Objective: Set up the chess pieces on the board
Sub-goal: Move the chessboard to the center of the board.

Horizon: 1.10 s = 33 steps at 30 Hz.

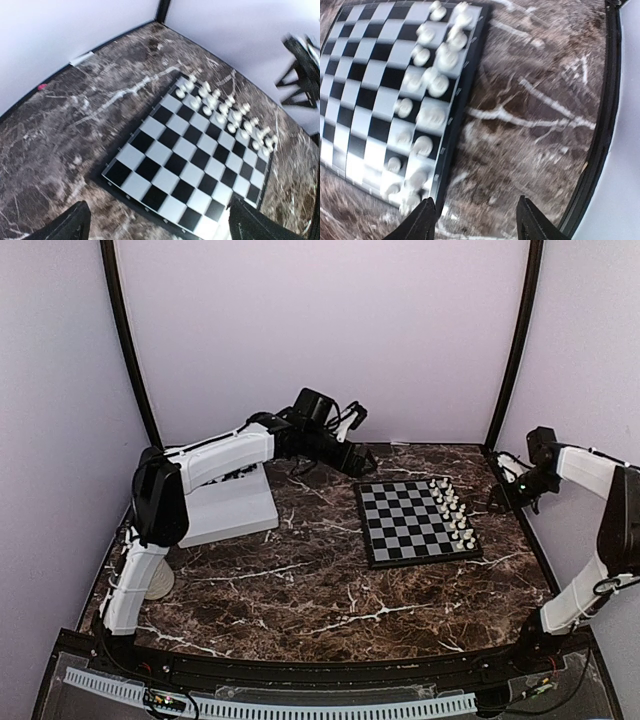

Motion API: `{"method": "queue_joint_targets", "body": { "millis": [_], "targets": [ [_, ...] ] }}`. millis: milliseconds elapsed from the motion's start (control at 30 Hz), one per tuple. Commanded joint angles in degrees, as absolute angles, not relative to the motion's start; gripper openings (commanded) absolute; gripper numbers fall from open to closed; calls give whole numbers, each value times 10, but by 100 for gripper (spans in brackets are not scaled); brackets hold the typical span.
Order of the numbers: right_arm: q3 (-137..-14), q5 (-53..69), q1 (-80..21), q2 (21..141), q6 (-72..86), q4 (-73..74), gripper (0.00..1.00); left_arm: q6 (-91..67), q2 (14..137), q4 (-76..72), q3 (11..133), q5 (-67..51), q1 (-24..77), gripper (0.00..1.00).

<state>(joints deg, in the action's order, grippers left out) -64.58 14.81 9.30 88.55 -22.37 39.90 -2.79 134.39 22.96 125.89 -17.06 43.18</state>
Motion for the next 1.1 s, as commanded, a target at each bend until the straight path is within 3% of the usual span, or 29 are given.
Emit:
{"method": "queue_joint_targets", "body": {
  "millis": [0,233,600,1067],
  "targets": [
    [-547,139,72,790,-311,409,59,-110,1455,211,1366,-180,398,99],
    [-452,113,19,717,-357,407,64,-160,1539,144,1425,-241,373,99],
    [-425,65,4,782,-326,343,67,-195,1593,119,1422,-349,376,99],
    [-396,29,4,828,-300,285,67,-235,1572,23,1373,-229,378,99]
  ]
}}
